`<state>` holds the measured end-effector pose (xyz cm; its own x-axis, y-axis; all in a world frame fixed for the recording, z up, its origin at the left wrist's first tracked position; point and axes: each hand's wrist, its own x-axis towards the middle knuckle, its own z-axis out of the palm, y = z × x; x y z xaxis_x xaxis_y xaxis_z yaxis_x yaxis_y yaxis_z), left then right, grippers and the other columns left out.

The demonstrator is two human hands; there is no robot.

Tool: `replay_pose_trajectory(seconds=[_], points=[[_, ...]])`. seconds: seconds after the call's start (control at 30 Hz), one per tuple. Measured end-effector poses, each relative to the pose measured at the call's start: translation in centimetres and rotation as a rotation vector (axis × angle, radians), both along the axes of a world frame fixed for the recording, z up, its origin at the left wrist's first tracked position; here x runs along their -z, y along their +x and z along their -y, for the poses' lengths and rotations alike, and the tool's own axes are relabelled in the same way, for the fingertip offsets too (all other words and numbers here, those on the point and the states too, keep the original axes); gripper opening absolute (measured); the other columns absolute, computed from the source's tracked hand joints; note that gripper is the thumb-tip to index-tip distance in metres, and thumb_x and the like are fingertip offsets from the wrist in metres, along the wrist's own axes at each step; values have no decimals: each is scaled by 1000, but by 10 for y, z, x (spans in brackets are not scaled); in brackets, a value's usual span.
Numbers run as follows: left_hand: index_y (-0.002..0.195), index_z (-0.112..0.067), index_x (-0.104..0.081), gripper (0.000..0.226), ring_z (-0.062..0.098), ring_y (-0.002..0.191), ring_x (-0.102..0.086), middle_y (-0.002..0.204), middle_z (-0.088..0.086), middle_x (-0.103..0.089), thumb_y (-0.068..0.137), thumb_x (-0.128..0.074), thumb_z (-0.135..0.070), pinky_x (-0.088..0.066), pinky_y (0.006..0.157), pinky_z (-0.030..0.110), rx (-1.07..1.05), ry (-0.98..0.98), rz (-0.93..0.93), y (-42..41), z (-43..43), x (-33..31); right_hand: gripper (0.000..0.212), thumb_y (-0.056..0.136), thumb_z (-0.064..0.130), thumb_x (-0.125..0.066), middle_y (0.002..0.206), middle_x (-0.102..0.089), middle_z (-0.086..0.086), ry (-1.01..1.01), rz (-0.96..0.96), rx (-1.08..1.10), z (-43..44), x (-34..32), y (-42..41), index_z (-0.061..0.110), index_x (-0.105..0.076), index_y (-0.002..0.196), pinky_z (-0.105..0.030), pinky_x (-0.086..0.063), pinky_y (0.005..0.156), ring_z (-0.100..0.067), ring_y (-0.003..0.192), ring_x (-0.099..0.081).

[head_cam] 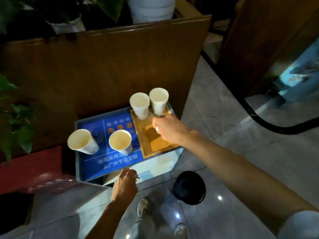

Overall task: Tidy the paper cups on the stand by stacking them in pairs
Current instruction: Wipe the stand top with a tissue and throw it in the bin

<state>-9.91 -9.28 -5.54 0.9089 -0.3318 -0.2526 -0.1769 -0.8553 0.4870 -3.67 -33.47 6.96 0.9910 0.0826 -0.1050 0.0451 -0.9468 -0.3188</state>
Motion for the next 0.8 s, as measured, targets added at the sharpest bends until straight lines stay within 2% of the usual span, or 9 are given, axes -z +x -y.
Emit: replay_pose_trajectory(seconds=[0.07,0.13,0.27,0.33,0.43,0.67,0.8], points=[[89,-15,-67,13,26,86,-69,96,6,-72,85,-61,-4,-53,70,32,67,9,1,-12,32,-2,23,82,7,-57,96,-62,-14,42,-49,67,23,7,-35,22,-55,100,-36,-48,65,-32,86,-60],[98,-21,-63,12,23,86,-70,97,3,-74,90,-58,-13,-53,71,31,157,19,-9,-23,64,-4,31,81,2,-57,97,-63,-16,87,-89,111,46,18,-70,20,-54,105,-38,-50,66,-34,87,-60],[124,-28,-57,35,23,103,-68,111,-4,-73,91,-56,-17,-52,85,32,304,-11,-46,-37,127,-2,38,80,3,-58,102,-66,-18,159,-191,196,93,51,-131,15,-59,116,-37,-49,75,-35,94,-60],[122,-26,-60,32,26,108,-65,116,-2,-71,91,-55,-18,-52,89,36,377,2,-62,-40,155,5,33,81,4,-57,106,-66,-17,175,-243,272,114,76,-157,15,-60,113,-38,-51,82,-35,98,-61],[107,-21,-66,20,29,103,-64,109,3,-71,89,-56,-18,-52,86,38,488,44,-79,-43,190,24,37,80,4,-62,111,-65,-13,215,-294,426,135,118,-191,15,-61,115,-39,-54,87,-32,101,-63],[108,-21,-66,28,33,105,-63,110,9,-71,82,-58,-11,-51,86,36,729,227,-180,-44,249,129,42,80,9,-59,116,-64,-11,334,-429,709,147,260,-243,19,-58,120,-31,-47,88,-29,107,-61],[112,-20,-67,39,34,109,-62,114,12,-68,76,-59,-7,-50,87,36,832,301,-250,-45,265,221,39,81,11,-58,115,-63,-13,405,-552,802,134,366,-259,17,-56,119,-34,-49,85,-33,105,-60]])
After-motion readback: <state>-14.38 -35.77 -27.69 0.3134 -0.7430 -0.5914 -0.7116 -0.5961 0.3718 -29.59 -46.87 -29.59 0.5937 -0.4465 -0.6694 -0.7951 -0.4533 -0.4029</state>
